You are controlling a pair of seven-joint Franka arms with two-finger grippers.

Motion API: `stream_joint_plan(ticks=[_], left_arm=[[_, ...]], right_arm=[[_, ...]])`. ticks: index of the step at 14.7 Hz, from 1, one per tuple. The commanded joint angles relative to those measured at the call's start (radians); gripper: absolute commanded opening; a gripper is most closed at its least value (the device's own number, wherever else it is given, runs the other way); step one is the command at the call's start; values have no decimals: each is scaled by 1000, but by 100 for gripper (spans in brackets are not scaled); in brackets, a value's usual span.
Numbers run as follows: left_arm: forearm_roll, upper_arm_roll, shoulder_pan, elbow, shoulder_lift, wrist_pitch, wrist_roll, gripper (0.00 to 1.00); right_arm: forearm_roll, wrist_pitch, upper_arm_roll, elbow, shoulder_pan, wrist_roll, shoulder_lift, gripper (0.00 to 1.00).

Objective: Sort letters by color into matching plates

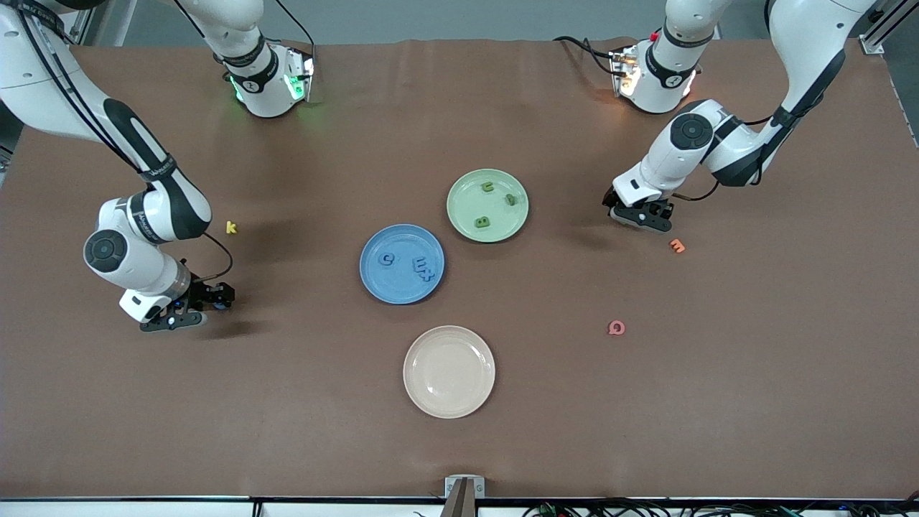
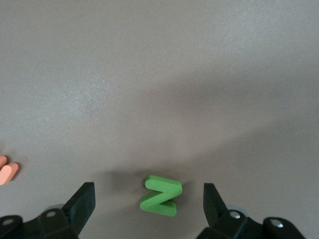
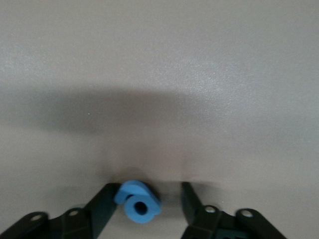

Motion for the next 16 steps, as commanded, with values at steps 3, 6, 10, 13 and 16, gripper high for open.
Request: stream_joint_plan(ticks=[3, 6, 10, 13, 16], left_arm=[[25, -3, 3, -3, 16, 19, -37, 83], [27, -3, -1, -3, 20, 18, -39, 73], [27, -3, -4, -4, 23, 15, -48, 61], [31, -3, -4, -3, 31, 15, -54, 55], [35, -3, -6, -3, 36, 13, -59, 53]], right_arm=[[-26, -11, 12, 7, -15, 15, 22, 1], [-18, -12, 15, 10, -9, 18, 19, 0], [-15, -53, 24, 24, 1, 54, 11, 0], [-14, -256, 153, 73, -2, 235, -7, 0], [-5, -290, 311, 59, 6, 556, -6, 0]])
